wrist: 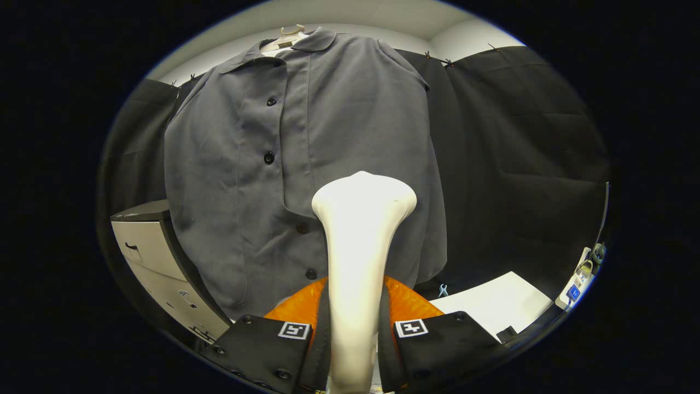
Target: Iron the clothes twice with a garment steamer, once on the left side and once on the right side.
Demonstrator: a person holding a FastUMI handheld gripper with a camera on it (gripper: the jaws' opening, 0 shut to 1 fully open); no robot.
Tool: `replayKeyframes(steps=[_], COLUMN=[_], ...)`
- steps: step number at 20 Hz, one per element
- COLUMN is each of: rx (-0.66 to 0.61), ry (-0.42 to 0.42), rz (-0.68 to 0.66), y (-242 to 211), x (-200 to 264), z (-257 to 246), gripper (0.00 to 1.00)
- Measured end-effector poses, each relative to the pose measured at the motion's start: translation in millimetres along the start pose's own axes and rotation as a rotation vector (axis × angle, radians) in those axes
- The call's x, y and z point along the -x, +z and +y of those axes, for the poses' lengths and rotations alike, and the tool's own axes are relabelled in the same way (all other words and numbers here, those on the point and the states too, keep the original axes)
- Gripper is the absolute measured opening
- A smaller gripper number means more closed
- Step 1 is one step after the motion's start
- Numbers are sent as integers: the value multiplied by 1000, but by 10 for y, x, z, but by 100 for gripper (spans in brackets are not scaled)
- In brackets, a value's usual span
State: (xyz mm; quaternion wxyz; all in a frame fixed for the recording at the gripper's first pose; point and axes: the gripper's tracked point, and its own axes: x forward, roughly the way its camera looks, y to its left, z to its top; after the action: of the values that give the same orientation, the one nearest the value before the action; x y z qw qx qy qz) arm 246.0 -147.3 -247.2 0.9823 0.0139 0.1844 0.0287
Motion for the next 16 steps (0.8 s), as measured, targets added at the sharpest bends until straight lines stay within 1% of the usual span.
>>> replayKeyframes(steps=[7,11,16], rx=[-4,21,30], ry=[-1,8,36], rz=[2,-40,-107], y=[8,187,531], x=[78,252,578], z=[21,100,292], gripper=[43,43,43])
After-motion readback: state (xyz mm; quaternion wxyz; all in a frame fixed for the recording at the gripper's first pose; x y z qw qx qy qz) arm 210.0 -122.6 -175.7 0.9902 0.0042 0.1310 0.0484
